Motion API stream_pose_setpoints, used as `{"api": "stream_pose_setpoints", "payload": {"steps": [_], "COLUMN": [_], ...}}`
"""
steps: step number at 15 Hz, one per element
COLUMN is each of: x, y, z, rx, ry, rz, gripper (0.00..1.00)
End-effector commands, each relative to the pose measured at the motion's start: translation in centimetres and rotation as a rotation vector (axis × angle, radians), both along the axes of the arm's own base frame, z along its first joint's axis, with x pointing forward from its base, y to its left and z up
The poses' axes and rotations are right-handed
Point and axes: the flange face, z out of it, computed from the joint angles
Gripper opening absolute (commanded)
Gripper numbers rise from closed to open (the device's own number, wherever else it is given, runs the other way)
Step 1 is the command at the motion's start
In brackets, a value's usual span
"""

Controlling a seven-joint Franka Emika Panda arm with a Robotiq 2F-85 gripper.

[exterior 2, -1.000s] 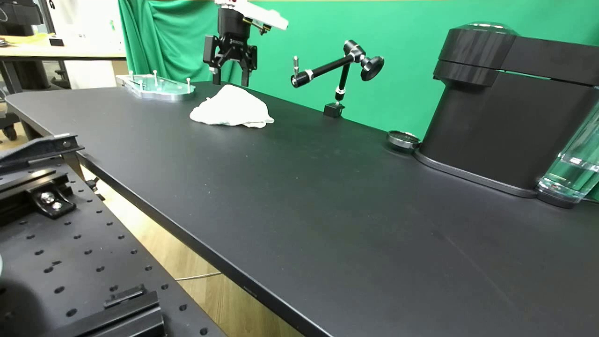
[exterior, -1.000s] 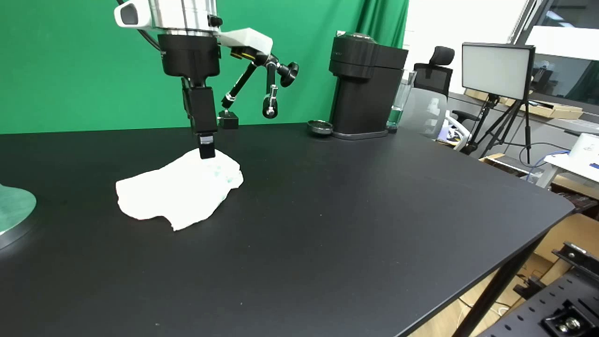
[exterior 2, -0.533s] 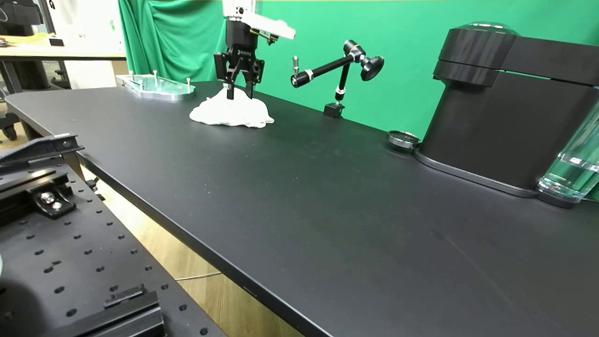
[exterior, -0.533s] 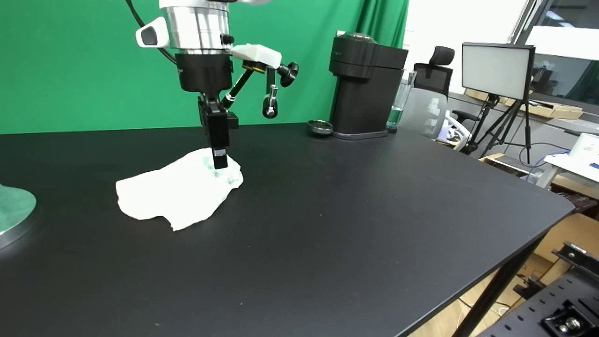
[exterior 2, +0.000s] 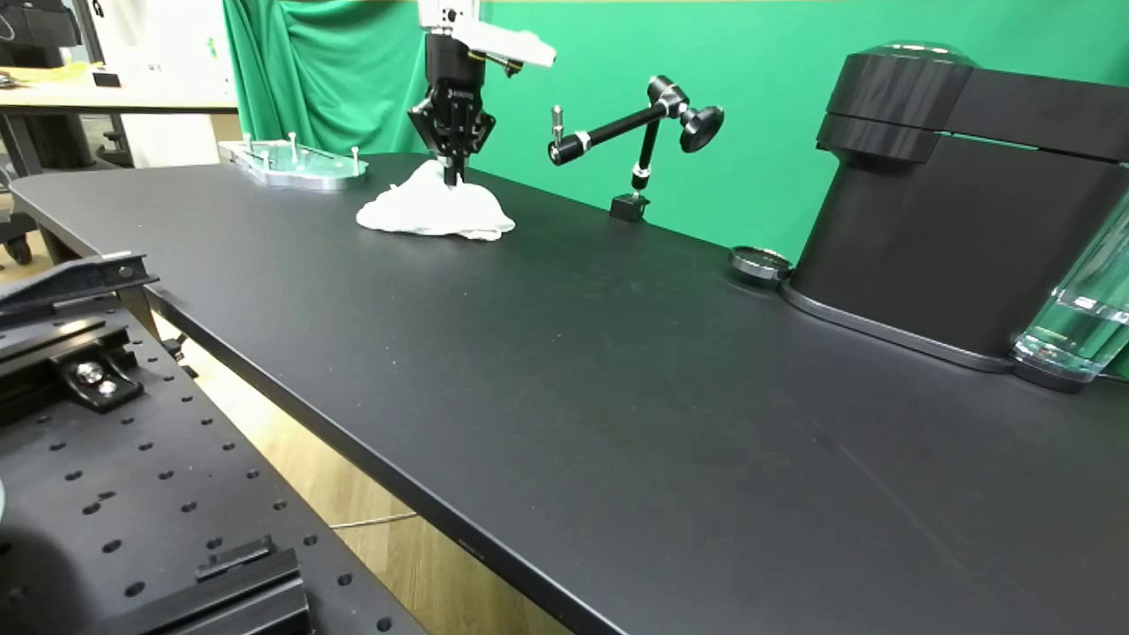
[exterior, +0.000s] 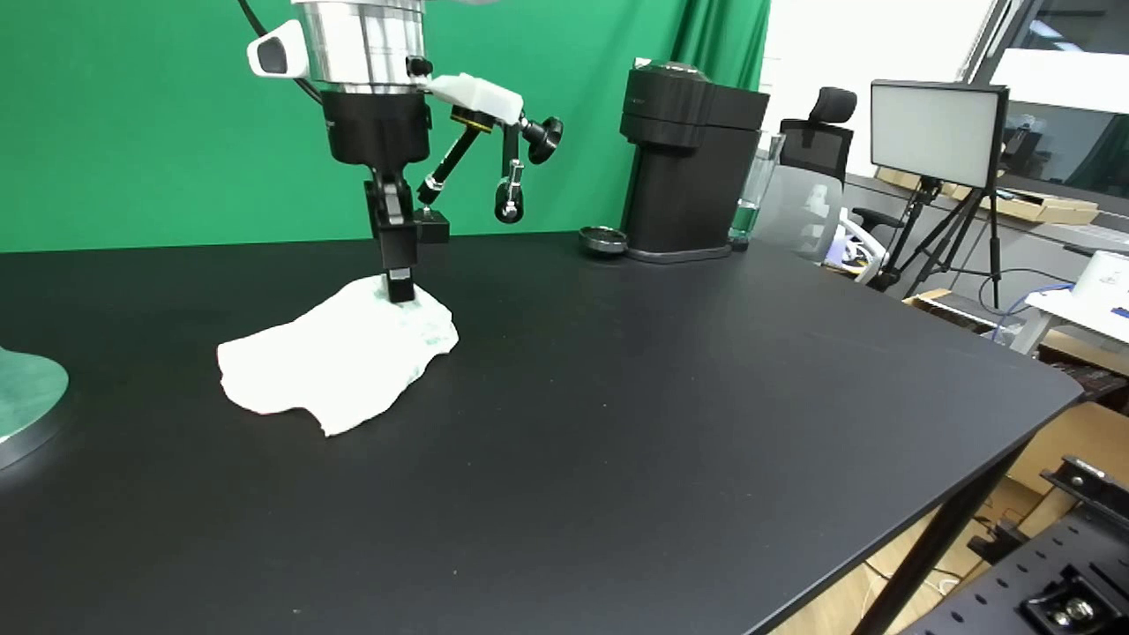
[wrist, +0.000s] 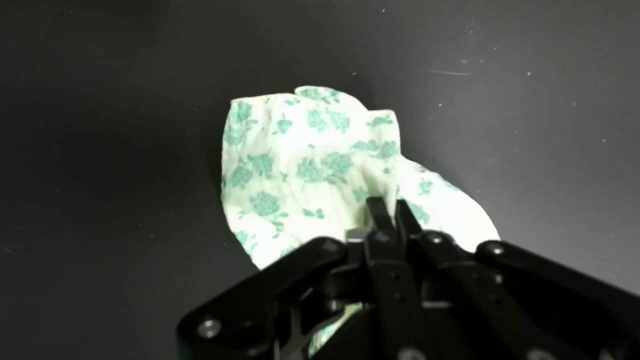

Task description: Hang the cloth on the stand

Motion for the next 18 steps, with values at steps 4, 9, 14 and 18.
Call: {"api": "stream_pose_setpoints", "payload": {"steps": [4,9,14,18], "x": [-0.6,-1.3,-2.5,-3.5], "y": [-0.4,-2.8,-6.8,-9.5], "z": [5.7,13.5,19.5,21.3], "rx": [-0.017,-0.035,-0.079,-0.105], "ry": [-0.098,-0.24,-0.355,-0.388], "rz": [-0.1,-0.213,-0.355,-0.455], "gripper": [0.0,0.0,0.0,0.0]}}
